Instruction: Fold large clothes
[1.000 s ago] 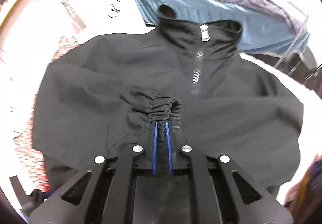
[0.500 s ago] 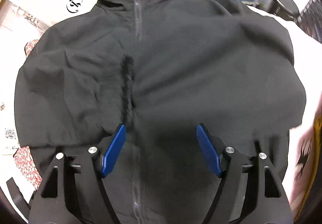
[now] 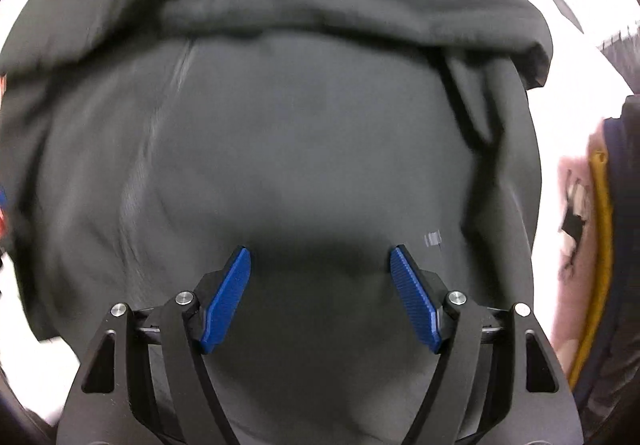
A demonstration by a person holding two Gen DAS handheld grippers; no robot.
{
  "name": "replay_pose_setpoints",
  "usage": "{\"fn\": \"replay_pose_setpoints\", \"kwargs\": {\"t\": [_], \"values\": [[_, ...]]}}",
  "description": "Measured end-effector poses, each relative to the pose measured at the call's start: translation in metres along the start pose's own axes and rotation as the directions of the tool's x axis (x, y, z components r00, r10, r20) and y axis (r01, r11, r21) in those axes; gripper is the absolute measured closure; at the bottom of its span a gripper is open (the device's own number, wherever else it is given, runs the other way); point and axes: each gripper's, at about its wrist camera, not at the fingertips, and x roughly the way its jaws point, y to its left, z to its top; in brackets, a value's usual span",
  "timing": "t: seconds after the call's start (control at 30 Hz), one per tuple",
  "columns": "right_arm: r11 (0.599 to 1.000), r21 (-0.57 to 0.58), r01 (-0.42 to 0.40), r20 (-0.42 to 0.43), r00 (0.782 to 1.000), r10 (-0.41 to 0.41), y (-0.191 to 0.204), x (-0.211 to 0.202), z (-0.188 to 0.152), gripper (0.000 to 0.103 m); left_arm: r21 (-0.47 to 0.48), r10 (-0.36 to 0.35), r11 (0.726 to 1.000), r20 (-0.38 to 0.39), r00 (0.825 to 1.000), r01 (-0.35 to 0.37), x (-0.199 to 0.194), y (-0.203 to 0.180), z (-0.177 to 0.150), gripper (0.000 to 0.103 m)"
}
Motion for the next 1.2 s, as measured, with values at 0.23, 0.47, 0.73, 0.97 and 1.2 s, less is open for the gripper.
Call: {"fn": "replay_pose_setpoints", "kwargs": {"t": [0.23, 0.47, 0.73, 0.97, 1.2], "values": [[0.986, -0.148, 0.077, -0.004, 0.997, -0.078, 0.024, 0.004, -0.046, 0.021, 0.066, 0.028, 0.998, -0.063, 0.998, -0.024, 0.016, -0.019, -0.036, 0.007], [0.993, -0.112, 0.043, -0.019, 0.999, -0.046, 0.007, -0.004, -0.074, 0.021, 0.112, 0.05, 0.993, -0.027, 0.998, -0.046, 0.01, -0.017, -0.064, 0.007], [1.0, 0.018, 0.003, 0.023, 1.0, -0.003, -0.075, -0.028, -0.113, 0.021, 0.037, 0.056, 0.997, 0.114, 0.992, -0.061, -0.024, 0.043, -0.08, 0.007], [0.988, 0.147, -0.036, 0.056, 0.998, 0.028, -0.148, -0.041, -0.138, 0.021, 0.053, -0.03, 0.998, 0.125, 0.992, 0.023, -0.027, 0.102, -0.107, 0.007], [0.966, 0.237, -0.104, -0.001, 0.994, 0.107, -0.171, -0.023, -0.179, 0.021, -0.002, -0.117, 0.993, 0.075, 0.99, 0.117, -0.003, 0.141, -0.134, 0.009]]}}
